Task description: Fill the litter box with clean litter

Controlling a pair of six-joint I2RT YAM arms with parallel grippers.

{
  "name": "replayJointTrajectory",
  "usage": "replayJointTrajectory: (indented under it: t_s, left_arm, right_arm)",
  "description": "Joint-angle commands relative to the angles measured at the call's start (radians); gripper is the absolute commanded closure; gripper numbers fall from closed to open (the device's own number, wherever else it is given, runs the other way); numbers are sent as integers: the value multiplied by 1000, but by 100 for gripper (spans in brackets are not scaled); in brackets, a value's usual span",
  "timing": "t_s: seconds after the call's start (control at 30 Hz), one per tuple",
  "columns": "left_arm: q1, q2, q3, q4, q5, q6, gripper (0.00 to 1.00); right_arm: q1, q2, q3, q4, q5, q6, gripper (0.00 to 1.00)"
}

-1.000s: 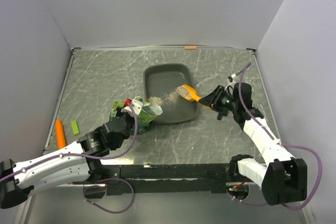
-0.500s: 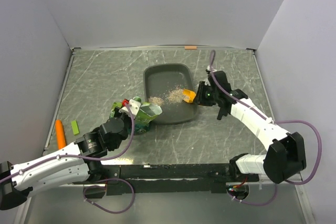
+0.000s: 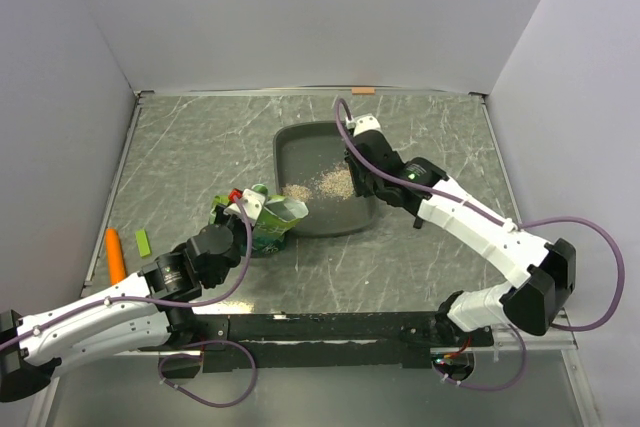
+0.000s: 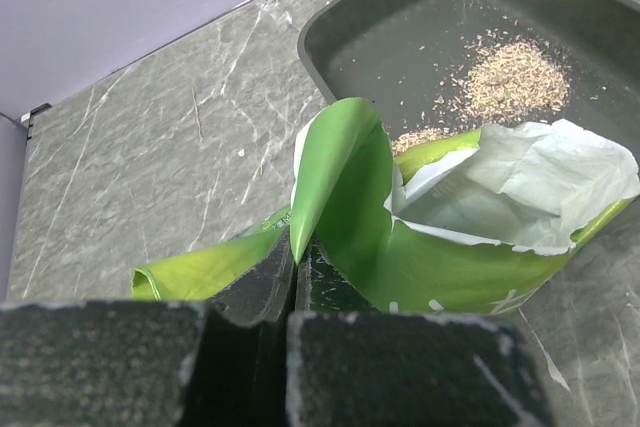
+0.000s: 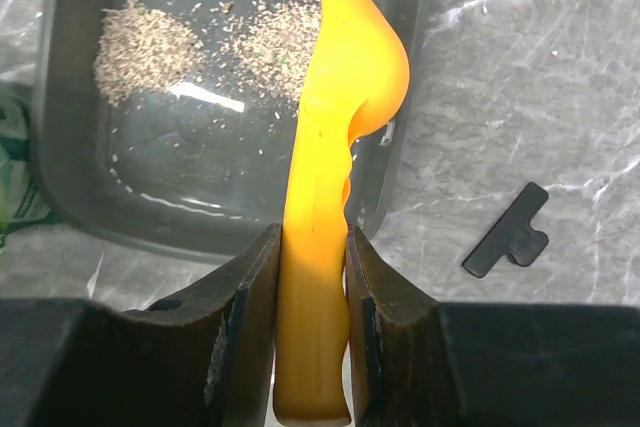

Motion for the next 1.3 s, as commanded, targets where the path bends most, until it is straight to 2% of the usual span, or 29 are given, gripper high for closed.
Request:
replayJointTrajectory:
  t_s: [0.0, 0.23, 0.37, 0.57, 1.0, 1.27]
  left_arm:
    - [11, -10, 32, -46, -46, -7, 99]
    - [11, -7, 33, -46, -37, -8, 99]
    - [10, -4, 35, -49, -35, -10, 99]
    - [11, -9, 39, -50, -32, -10, 99]
    - [11, -37, 41, -55, -18, -8, 99]
    - [11, -72, 35, -52, -14, -1, 99]
  right_arm:
    - [3, -76, 83, -74, -37, -23, 100]
    - [1, -159, 199, -206, -411, -4, 100]
    - [1, -190, 278, -294, -534, 13, 100]
    - [1, -179, 348, -342, -692, 41, 100]
    - [4, -118, 296, -281, -799, 66, 100]
    - [7, -66, 246, -227, -773, 49, 100]
